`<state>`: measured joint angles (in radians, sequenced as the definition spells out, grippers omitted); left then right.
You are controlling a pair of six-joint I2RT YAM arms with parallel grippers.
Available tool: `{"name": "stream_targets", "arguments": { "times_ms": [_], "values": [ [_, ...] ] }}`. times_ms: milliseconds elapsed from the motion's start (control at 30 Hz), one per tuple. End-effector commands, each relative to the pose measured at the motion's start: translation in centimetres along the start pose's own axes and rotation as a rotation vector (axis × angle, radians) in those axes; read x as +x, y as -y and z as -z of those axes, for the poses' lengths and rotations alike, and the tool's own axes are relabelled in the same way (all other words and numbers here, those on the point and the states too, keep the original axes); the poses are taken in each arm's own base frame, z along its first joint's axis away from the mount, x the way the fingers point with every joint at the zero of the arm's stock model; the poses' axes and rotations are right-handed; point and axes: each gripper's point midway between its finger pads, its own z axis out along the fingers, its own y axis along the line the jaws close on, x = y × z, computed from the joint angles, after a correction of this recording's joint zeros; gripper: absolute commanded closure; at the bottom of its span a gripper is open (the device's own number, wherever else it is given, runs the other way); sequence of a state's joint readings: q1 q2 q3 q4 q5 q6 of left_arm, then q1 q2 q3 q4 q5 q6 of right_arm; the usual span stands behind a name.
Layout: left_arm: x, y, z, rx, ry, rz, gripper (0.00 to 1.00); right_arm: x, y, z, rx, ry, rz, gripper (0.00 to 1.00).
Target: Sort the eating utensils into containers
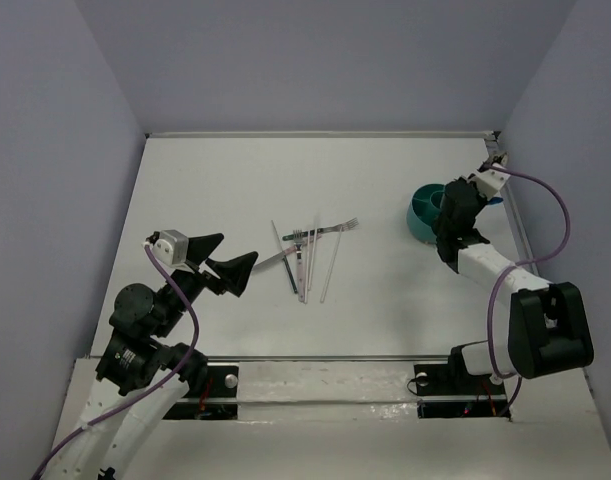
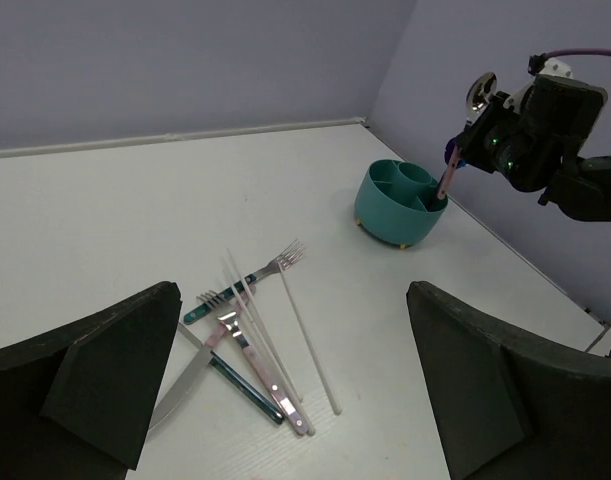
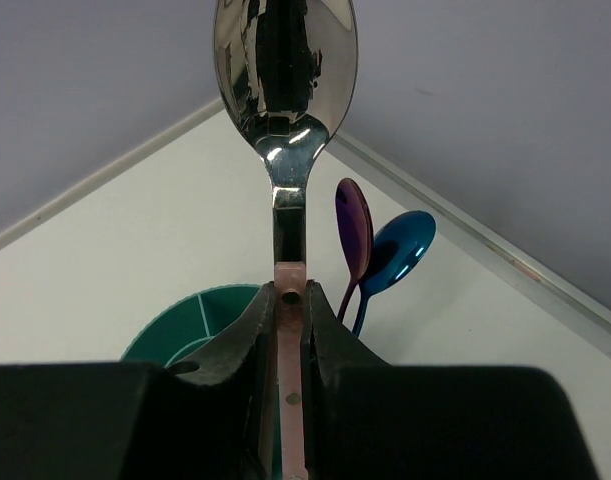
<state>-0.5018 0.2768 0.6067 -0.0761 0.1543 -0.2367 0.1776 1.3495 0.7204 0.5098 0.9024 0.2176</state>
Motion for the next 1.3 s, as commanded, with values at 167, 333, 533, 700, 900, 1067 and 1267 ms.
{"name": "stream_targets", "arguments": {
  "times_ms": [167,333,533,700,900,1067,1267],
  "values": [
    [-2.7,0.9,0.1,0.028,0.073,-0.017,0.01,1.4,-0.1,-0.9,0.042,0.006,-0.074,1.00],
    [-2.8,0.9,0.2,0.025,0.076,-0.017,0.01,2.5,-0.2,-1.0,0.045,-0.013,-0.059,1.00],
    [-2.8,0.9,0.3,0.026,0.079,-0.017,0.01,4.5,0.1,-0.9,0.054,-0.074,-0.034,0.94],
    [-2.9,0.9,0.3,0.027,0.080,-0.016,0.01,5.3,0.2,-0.6,0.051,-0.126,-0.010,0.88],
    [-2.9,0.9,0.4,0.028,0.083,-0.016,0.01,5.1,-0.3,0.2,0.002,-0.164,-0.018,0.68],
    [-3.0,0.9,0.4,0.025,0.085,-0.016,0.01,4.7,-0.5,0.5,-0.021,-0.176,-0.003,0.58],
    [-3.1,0.7,0.4,0.015,0.090,-0.017,0.01,3.1,-2.0,1.0,-0.120,-0.187,0.020,0.49]
  ]
}}
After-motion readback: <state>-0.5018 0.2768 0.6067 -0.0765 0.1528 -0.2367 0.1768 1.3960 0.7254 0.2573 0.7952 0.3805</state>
